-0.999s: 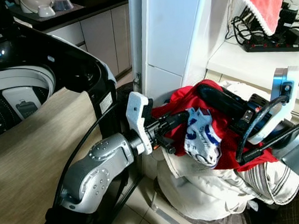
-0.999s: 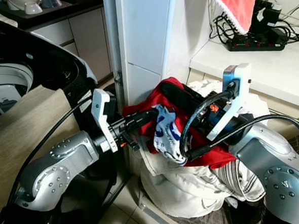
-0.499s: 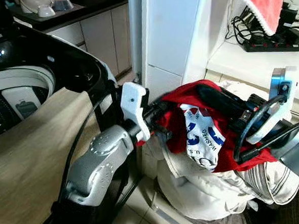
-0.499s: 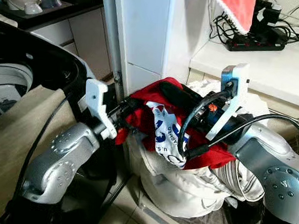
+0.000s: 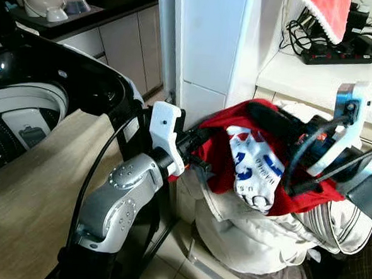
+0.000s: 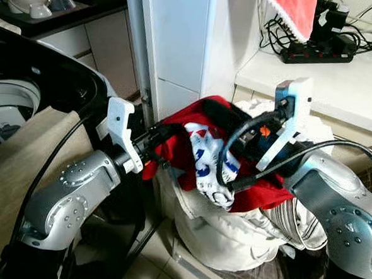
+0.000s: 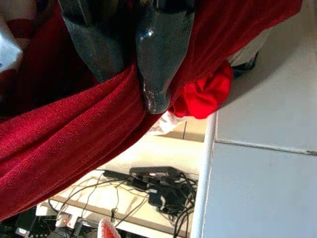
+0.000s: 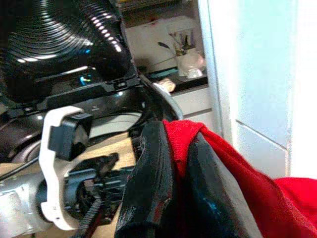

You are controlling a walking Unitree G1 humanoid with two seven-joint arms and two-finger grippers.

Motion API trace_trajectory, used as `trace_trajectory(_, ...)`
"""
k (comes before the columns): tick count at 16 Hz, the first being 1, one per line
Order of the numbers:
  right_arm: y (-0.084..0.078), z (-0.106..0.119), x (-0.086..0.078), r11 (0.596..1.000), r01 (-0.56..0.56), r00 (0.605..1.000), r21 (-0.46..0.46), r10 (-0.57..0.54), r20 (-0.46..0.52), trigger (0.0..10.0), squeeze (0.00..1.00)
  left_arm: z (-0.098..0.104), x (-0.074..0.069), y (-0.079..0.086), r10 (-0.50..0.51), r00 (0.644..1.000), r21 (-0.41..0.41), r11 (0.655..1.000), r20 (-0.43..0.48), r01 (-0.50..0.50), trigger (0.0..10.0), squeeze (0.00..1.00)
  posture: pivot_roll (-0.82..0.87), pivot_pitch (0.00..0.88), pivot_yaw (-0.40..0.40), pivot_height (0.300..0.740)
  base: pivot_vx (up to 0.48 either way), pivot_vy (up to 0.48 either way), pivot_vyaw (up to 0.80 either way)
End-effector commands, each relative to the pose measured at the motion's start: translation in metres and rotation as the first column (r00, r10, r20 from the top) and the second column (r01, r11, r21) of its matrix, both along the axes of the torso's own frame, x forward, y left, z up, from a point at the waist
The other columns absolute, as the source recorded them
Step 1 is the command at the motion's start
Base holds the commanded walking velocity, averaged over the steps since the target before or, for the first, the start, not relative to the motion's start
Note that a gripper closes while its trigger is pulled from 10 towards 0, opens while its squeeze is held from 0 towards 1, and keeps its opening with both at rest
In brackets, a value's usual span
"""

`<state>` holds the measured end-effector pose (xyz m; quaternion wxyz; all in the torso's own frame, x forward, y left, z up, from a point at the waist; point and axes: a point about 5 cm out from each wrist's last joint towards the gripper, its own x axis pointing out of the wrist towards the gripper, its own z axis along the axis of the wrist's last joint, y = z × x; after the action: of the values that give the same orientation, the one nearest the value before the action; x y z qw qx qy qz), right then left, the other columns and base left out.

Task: Clothes washing

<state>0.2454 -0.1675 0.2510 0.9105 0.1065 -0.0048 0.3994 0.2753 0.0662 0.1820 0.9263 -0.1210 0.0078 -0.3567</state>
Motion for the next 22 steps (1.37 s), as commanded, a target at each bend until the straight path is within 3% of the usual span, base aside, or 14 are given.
trace_trajectory(1, -0.006, 0.008, 0.003, 0.999, 0.051, 0.998, 0.007, -0.051, 0.048, 10.0, 0.00, -0.006, 0.003, 0.012, 0.066, 0.998, 0.025, 0.998, -0.022, -0.065, 0.0, 0.00, -0.12, 0.000, 0.071, 0.740, 0.000, 0.000, 0.00)
trace_trajectory(2, -0.012, 0.009, 0.007, 0.994, 0.104, 0.993, 0.028, -0.106, 0.043, 10.0, 0.10, -0.004, 0.004, 0.015, 0.083, 0.996, 0.019, 0.996, -0.031, -0.083, 0.0, 0.00, -0.12, 0.000, 0.071, 0.740, 0.000, 0.000, 0.00)
trace_trajectory(3, -0.014, 0.010, 0.008, 0.992, 0.119, 0.992, 0.037, -0.121, 0.042, 10.0, 0.29, -0.004, 0.005, 0.015, 0.085, 0.996, 0.017, 0.996, -0.035, -0.084, 0.0, 0.00, -0.12, 0.000, 0.071, 0.740, 0.000, 0.000, 0.00)
trace_trajectory(4, -0.016, 0.010, 0.008, 0.990, 0.129, 0.991, 0.052, -0.131, 0.039, 10.0, 1.00, -0.005, 0.004, 0.015, 0.079, 0.996, 0.008, 0.997, -0.047, -0.079, 0.0, 0.00, -0.12, 0.000, 0.075, 0.740, 0.000, 0.000, 0.00)
trace_trajectory(10, -0.017, 0.018, -0.002, 0.986, 0.075, 0.995, 0.146, -0.083, 0.050, 10.0, 1.00, -0.013, 0.007, 0.016, 0.095, 0.992, 0.066, 0.994, -0.084, -0.090, 0.0, 0.00, -0.13, 0.000, 0.074, 0.740, 0.000, 0.000, 0.00)
trace_trajectory(12, -0.027, 0.021, -0.002, 0.975, 0.151, 0.985, 0.165, -0.163, 0.062, 10.0, 1.00, -0.016, 0.010, 0.021, 0.139, 0.986, 0.112, 0.985, -0.088, -0.128, 0.0, 0.00, -0.13, 0.000, 0.074, 0.740, 0.000, 0.000, 0.00)
trace_trajectory(13, -0.033, 0.018, 0.000, 0.965, 0.218, 0.973, 0.149, -0.227, 0.048, 10.0, 0.40, -0.014, 0.013, 0.022, 0.154, 0.985, 0.108, 0.983, -0.079, -0.145, 0.0, 0.00, -0.13, 0.000, 0.074, 0.740, 0.000, 0.000, 0.00)
trace_trajectory(14, -0.034, 0.017, 0.001, 0.962, 0.235, 0.969, 0.142, -0.243, 0.045, 10.0, 0.40, -0.014, 0.013, 0.022, 0.153, 0.985, 0.102, 0.984, -0.081, -0.144, 0.0, 0.00, -0.13, 0.000, 0.074, 0.740, 0.000, 0.000, 0.00)
trace_trajectory(15, -0.036, 0.011, 0.002, 0.948, 0.289, 0.956, 0.134, -0.293, 0.015, 10.0, 0.00, -0.007, 0.025, 0.029, 0.293, 0.956, 0.155, 0.946, -0.029, -0.286, 10.0, 0.00, -0.13, 0.000, 0.078, 0.740, 0.000, 0.000, 0.00)
trace_trajectory(16, -0.036, 0.011, 0.002, 0.948, 0.289, 0.956, 0.134, -0.293, 0.015, 10.0, 0.00, -0.007, 0.025, 0.029, 0.293, 0.956, 0.155, 0.946, -0.029, -0.286, 10.0, 0.00, -0.13, 0.000, 0.078, 0.740, 0.000, 0.000, 0.00)
trace_trajectory(17, -0.032, -0.003, 0.002, 0.940, 0.330, 0.944, 0.082, -0.328, -0.030, 10.0, 0.00, 0.008, 0.037, 0.041, 0.412, 0.911, 0.238, 0.884, 0.014, -0.403, 10.0, 0.00, -0.13, 0.000, 0.077, 0.740, 0.000, 0.000, 0.00)
trace_trajectory(18, -0.031, -0.005, 0.001, 0.940, 0.332, 0.943, 0.075, -0.330, -0.038, 10.0, 0.00, 0.011, 0.038, 0.042, 0.404, 0.915, 0.256, 0.884, 0.009, -0.392, 10.0, 0.00, -0.13, 0.000, 0.077, 0.740, 0.000, 0.000, 0.00)
trace_trajectory(19, -0.028, -0.008, 0.001, 0.941, 0.334, 0.942, 0.064, -0.331, -0.045, 10.0, 0.00, 0.020, 0.033, 0.037, 0.224, 0.974, 0.173, 0.958, 0.041, -0.227, 10.0, 0.00, -0.12, 0.000, 0.077, 0.740, 0.000, 0.000, 0.00)
trace_trajectory(22, -0.016, -0.012, 0.002, 0.949, 0.314, 0.949, 0.020, -0.313, -0.036, 10.0, 0.00, 0.029, 0.050, 0.057, 0.316, 0.946, 0.255, 0.911, 0.079, -0.325, 10.0, 0.00, -0.11, 0.000, 0.070, 0.740, 0.000, 0.000, 0.00)
